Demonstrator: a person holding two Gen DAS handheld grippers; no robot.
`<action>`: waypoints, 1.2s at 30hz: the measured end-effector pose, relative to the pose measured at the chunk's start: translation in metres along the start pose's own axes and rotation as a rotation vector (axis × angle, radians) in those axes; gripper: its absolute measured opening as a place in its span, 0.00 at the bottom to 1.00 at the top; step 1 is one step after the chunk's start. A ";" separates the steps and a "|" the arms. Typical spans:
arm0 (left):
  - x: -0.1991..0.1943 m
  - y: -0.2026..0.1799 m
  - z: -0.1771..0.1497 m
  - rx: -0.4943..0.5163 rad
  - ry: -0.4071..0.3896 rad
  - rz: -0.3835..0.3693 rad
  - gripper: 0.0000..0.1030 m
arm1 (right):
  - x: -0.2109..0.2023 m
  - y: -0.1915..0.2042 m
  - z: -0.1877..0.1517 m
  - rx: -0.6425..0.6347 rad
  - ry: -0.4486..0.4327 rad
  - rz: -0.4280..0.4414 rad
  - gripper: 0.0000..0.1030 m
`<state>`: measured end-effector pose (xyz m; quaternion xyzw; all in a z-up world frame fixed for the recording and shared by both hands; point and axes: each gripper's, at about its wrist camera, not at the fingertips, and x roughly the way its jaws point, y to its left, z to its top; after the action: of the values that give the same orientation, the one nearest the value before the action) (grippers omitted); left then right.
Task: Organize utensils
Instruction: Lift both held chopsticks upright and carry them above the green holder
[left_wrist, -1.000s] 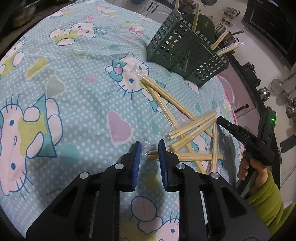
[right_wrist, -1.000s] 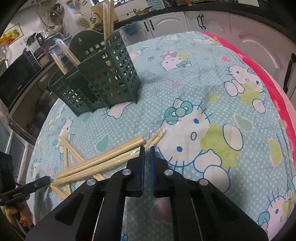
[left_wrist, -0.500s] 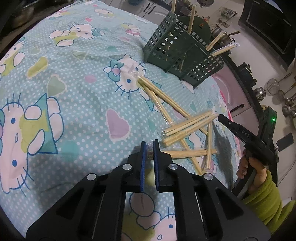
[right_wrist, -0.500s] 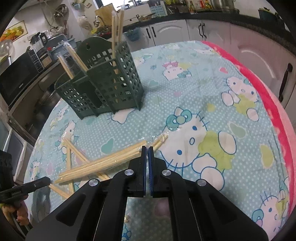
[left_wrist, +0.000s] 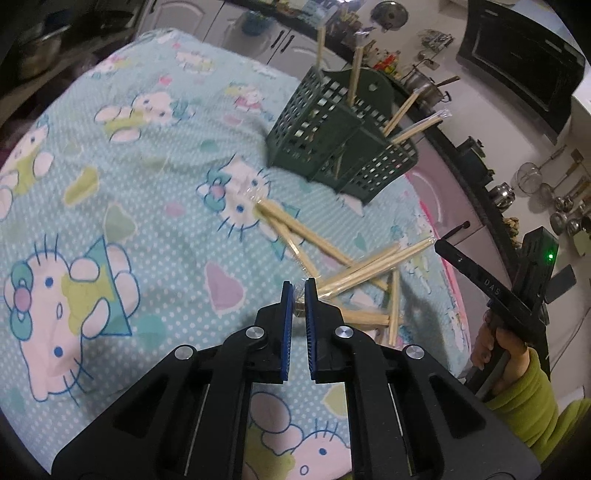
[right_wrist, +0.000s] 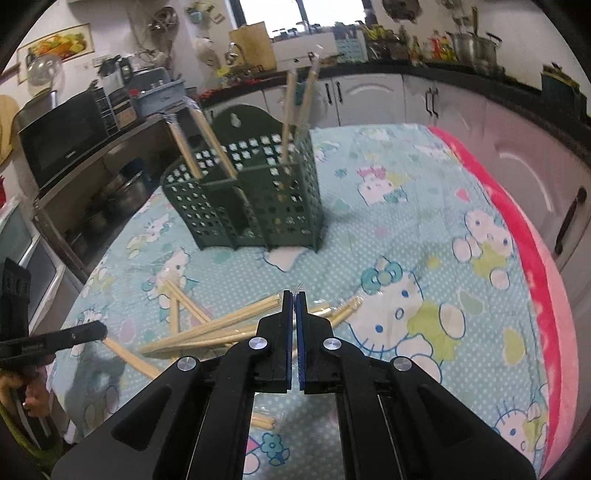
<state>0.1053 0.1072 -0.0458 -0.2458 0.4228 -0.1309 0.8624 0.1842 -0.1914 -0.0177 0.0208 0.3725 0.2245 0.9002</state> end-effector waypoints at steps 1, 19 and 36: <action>-0.001 -0.002 0.001 0.004 -0.004 -0.001 0.03 | -0.002 0.002 0.001 -0.005 -0.004 0.004 0.02; -0.012 -0.038 0.024 0.085 -0.074 -0.027 0.03 | -0.026 0.038 0.019 -0.101 -0.071 0.036 0.02; -0.024 -0.063 0.039 0.135 -0.130 -0.067 0.02 | -0.047 0.058 0.029 -0.136 -0.129 0.061 0.02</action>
<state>0.1203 0.0769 0.0243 -0.2090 0.3479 -0.1717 0.8977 0.1519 -0.1549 0.0457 -0.0146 0.2969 0.2748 0.9144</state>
